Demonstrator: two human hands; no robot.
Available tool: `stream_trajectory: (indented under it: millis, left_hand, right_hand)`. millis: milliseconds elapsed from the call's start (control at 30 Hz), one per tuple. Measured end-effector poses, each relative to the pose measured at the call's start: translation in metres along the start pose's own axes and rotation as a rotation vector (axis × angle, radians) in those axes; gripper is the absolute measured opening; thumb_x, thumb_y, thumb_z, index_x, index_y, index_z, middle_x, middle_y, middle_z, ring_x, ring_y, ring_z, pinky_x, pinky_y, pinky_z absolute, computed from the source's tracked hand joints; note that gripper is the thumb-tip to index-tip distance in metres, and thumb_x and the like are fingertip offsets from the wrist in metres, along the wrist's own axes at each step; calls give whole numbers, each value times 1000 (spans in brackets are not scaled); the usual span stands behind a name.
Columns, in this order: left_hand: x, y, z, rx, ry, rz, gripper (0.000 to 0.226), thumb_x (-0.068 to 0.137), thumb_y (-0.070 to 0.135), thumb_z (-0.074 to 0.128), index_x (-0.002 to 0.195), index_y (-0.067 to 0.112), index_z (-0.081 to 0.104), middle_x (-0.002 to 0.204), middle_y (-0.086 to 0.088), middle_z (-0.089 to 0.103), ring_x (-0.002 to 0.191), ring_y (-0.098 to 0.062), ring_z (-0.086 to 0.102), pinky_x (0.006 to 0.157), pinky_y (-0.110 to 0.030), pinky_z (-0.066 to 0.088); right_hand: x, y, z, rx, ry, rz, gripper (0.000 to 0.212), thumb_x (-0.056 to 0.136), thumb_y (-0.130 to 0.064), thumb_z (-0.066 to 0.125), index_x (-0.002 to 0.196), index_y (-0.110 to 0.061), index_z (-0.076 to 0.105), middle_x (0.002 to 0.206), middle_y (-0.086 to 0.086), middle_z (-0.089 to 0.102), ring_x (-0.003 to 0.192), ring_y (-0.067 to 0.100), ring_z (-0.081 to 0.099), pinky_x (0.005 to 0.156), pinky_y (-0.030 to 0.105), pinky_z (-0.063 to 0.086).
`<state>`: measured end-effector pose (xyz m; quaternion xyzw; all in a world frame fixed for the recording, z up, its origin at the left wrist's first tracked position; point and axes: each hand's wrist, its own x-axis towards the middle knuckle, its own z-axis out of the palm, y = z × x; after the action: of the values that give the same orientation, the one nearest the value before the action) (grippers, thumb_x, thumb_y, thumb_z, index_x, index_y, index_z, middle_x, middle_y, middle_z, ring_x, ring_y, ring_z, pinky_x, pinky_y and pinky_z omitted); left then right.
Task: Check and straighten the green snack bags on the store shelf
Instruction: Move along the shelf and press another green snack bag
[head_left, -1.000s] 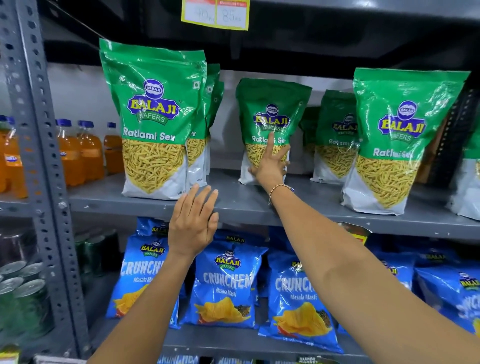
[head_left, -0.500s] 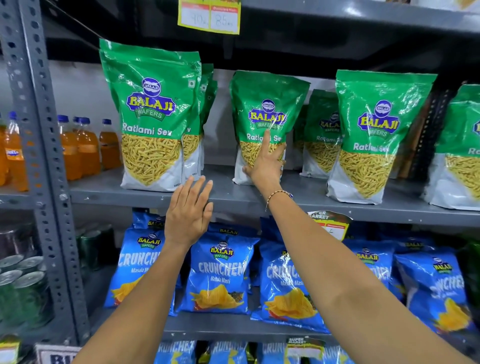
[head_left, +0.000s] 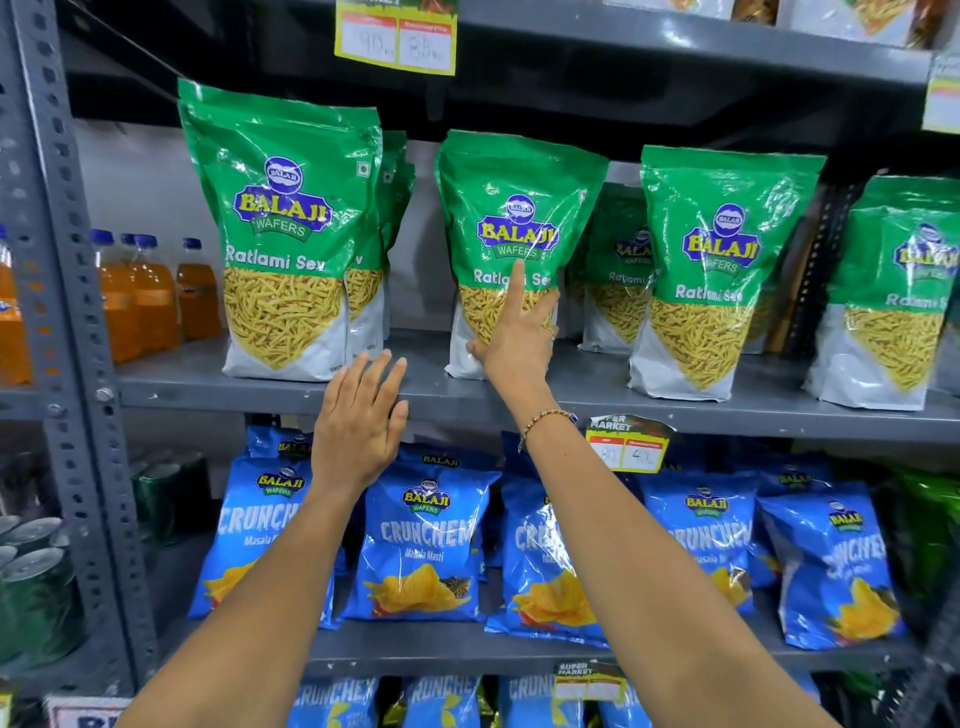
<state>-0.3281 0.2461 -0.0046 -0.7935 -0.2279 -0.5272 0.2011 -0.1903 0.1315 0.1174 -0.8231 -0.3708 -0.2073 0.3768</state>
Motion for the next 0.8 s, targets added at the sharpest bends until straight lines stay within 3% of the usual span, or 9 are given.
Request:
stream_trajectory:
  millis: [333,800]
  left_hand:
    - [0,1,-6,17,-78,-9,48,105,35,23,144,12,40,145,-13,48,138,-31,37,116,-43,21]
    - [5,8,-27,-1,-198,-36,52,103,35,28,140,7,49,144,-14,49,137,-32,38,118,-37,11]
  right_hand:
    - [-17,-3,-13,32,-1,-15,114,76,-29,78,150,-31,-8,155,31,-3,127,57,38,97,57,46]
    - [-35,-10,-29,22,-7,-4,113,77,-24,78,150,-32,-7,155,31,-5,130,60,31,97,60,45]
